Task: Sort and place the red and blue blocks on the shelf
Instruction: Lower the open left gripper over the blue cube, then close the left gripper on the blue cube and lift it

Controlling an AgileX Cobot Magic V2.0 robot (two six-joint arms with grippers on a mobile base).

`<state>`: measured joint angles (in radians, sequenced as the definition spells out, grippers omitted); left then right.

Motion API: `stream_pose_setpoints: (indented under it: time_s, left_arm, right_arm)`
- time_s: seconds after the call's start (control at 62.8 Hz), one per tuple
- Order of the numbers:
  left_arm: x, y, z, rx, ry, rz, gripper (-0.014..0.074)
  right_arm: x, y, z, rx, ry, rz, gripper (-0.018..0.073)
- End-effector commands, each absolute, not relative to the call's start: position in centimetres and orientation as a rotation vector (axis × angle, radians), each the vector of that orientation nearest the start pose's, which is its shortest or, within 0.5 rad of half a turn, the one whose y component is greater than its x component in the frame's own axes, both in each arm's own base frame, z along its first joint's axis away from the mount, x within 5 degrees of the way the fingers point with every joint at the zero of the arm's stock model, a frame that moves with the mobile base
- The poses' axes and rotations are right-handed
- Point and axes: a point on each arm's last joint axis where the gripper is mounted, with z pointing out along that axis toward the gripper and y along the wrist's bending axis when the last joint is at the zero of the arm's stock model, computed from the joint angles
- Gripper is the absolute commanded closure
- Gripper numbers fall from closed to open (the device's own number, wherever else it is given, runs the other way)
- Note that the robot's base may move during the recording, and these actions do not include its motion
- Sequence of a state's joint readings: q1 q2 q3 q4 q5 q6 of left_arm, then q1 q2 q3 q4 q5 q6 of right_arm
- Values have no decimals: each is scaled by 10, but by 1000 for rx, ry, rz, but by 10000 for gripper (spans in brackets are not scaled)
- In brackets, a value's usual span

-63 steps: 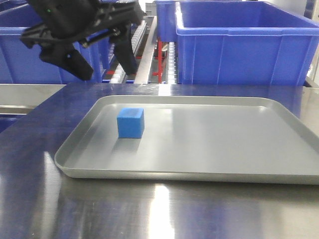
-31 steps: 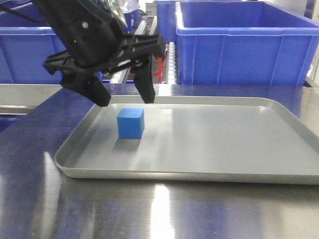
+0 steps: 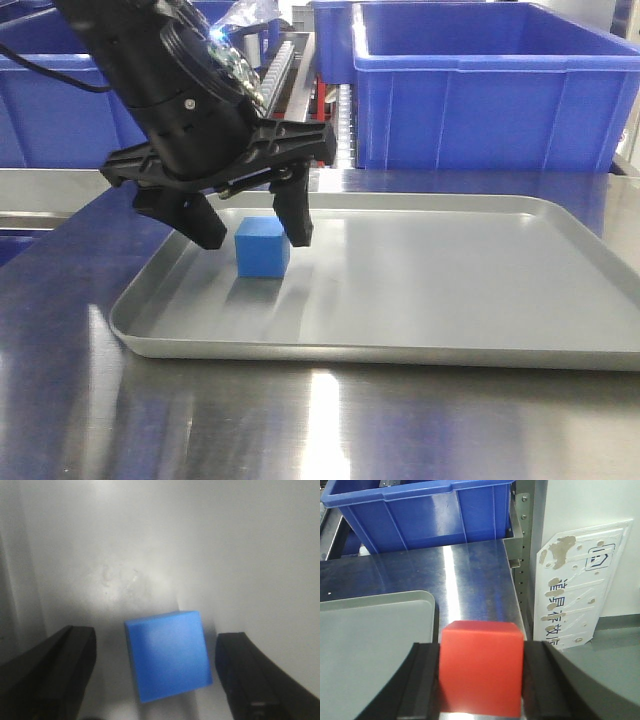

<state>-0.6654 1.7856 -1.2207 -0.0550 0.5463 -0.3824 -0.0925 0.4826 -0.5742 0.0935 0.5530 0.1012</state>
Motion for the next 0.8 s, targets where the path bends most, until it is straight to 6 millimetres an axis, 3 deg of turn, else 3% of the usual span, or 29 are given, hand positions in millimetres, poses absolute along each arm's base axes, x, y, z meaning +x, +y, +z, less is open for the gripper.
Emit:
stream_pose_setpoints:
  time_s: [0.0,0.462,0.652,0.78]
  left_arm:
    - [299,-243,242,300,2529,-503,51]
    - [304,-247,234,301,2561,-486,69]
    - [301,-245,232,307,2598,-466,164]
    - [301,-245,234,308,2599,-465,279]
  right_arm:
    - [97,-6,337,219,1827,84,503]
    - [97,-6,337,219,1827,84,503]
    - [97,-6,337,219,1827,84,503]
    - [97,-6,337,219,1827,84,503]
